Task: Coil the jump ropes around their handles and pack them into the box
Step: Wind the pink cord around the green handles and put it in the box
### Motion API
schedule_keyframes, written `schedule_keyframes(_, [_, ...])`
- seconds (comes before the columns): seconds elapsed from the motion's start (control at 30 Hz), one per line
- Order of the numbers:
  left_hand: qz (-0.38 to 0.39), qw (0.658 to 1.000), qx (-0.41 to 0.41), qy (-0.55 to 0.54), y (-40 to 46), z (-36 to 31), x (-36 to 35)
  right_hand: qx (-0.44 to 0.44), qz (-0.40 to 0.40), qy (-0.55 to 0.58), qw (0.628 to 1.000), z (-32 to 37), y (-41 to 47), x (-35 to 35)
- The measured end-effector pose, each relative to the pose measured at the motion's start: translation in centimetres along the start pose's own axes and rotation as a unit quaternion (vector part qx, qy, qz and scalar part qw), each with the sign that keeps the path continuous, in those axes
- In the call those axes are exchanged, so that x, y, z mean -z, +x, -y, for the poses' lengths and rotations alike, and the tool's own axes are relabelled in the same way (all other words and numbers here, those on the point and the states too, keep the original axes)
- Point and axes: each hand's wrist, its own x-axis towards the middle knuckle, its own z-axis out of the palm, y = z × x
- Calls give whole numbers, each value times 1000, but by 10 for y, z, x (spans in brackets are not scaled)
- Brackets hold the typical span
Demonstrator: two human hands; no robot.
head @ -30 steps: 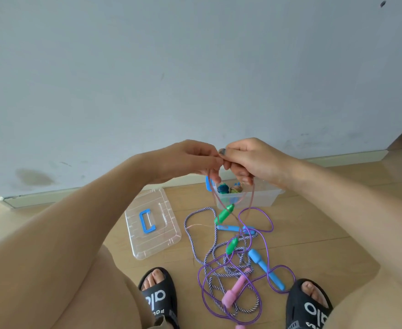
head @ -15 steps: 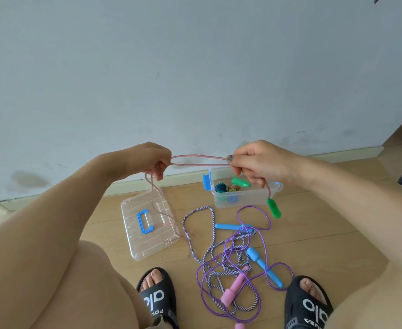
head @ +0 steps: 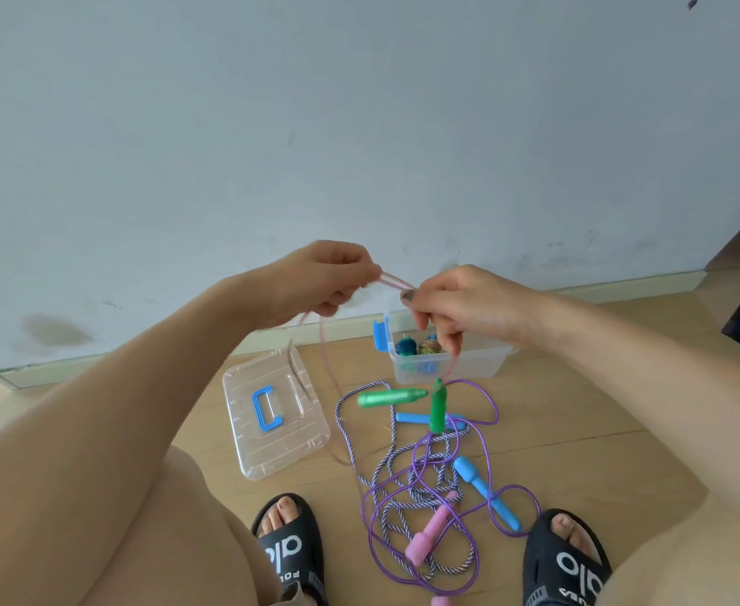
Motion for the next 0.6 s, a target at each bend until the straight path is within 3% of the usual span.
schedule_keyframes(0.17, [-222, 975, 6, -1, -1, 29, 42, -30, 28, 44, 998, -13, -3, 2])
schedule_keyframes(0.33, [-273, 953, 54, 120, 10, 41, 43, -37, 59, 43, 997, -7, -1, -4])
schedule_keyframes(0.4, [-211, 949, 100, 212, 12, 44, 40, -64, 77, 82, 992, -5, -3, -6])
schedule_keyframes(0.47, [-101, 944, 144, 278, 8, 45, 30, -75, 96, 132, 984, -2, -5, -5])
schedule_keyframes(0.6, [41, 988, 72, 128, -5, 20, 1, -76, 133, 201, 968, 7, -7, -5])
